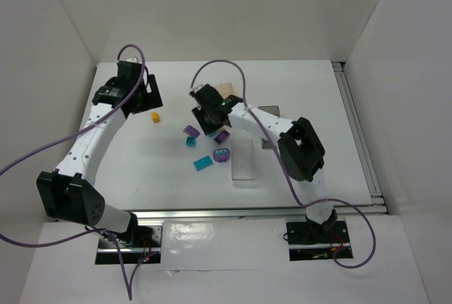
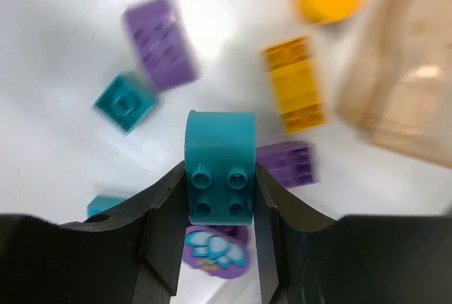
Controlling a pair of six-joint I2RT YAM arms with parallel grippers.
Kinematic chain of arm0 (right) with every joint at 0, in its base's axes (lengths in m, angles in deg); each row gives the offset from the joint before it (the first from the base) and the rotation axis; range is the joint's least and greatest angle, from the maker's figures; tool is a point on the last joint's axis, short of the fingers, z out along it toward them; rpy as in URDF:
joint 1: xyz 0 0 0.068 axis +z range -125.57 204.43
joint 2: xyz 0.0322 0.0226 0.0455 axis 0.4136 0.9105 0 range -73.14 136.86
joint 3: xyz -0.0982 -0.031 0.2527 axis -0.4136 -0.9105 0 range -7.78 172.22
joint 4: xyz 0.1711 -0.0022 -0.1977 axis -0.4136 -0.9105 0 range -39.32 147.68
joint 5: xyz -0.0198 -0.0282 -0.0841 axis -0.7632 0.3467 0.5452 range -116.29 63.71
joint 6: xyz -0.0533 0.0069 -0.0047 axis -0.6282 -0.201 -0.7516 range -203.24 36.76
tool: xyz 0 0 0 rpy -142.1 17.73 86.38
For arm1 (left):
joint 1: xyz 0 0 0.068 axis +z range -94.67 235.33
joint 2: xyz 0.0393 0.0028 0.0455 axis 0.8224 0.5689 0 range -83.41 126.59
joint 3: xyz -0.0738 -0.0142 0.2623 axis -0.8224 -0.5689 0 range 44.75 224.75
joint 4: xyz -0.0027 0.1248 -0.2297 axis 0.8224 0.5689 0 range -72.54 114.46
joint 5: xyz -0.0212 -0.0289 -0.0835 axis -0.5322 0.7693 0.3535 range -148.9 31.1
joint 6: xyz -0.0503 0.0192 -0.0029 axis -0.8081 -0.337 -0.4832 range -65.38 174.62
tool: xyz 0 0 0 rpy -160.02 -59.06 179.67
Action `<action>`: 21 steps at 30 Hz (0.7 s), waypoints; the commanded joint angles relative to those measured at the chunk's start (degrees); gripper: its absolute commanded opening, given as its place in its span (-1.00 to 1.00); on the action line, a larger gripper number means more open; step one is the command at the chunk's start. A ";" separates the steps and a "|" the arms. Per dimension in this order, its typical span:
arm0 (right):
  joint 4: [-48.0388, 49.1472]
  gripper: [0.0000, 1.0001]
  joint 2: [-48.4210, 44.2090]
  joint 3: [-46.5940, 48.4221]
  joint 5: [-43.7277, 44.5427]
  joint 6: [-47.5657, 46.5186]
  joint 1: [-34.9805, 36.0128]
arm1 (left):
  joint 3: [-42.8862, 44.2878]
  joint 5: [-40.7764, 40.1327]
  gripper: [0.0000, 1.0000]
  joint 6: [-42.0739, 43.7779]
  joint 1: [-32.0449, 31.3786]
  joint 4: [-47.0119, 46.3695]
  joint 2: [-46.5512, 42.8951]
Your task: Sort the legos into containers by color
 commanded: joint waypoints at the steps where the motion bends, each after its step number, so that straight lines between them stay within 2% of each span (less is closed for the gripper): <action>1: 2.86 -0.27 -6.21 4.31 5.11 4.23 -6.46 | 2.16 -2.72 1.00 2.21 0.53 0.45 -1.15; 6: 2.95 -0.27 -1.03 11.24 5.65 7.93 -12.54 | 2.16 -4.47 1.00 3.27 1.06 0.45 -2.47; 13: -0.48 -0.24 11.80 29.43 4.50 7.93 -16.68 | 1.10 -2.36 1.00 2.66 2.20 0.45 -4.50; 21: 1.98 -0.24 12.61 28.41 3.18 8.46 -17.30 | 1.10 -2.81 1.00 2.13 2.73 1.68 -5.55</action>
